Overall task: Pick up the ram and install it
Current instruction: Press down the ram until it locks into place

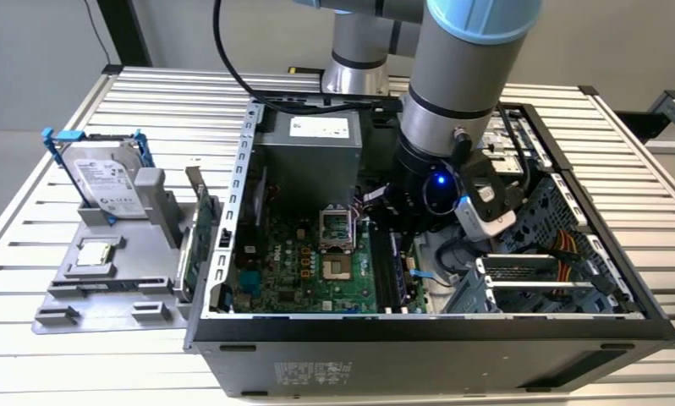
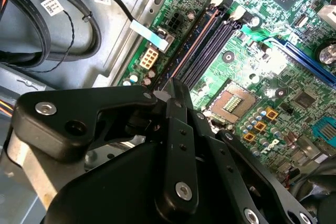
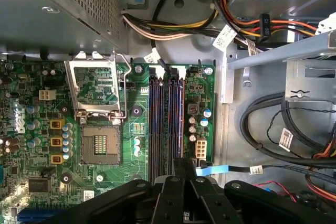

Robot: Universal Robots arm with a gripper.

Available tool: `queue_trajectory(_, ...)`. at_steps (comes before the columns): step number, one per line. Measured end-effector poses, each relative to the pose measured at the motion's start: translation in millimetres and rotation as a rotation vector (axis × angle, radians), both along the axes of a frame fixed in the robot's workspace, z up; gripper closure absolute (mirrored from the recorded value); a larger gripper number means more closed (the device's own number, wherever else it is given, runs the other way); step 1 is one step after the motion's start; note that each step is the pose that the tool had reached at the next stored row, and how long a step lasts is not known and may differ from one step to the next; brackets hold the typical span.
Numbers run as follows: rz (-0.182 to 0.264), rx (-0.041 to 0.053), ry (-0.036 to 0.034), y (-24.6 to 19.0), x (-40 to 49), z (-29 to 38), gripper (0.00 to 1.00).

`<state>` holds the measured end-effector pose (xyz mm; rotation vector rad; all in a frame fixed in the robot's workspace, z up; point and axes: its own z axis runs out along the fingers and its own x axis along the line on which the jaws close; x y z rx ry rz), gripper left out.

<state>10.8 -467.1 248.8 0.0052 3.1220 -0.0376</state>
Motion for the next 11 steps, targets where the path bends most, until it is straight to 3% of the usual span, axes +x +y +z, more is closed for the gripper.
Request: queue_trajectory(11,0.005,0.0001,0.0,-0.1,0.1,0.0,1.0)
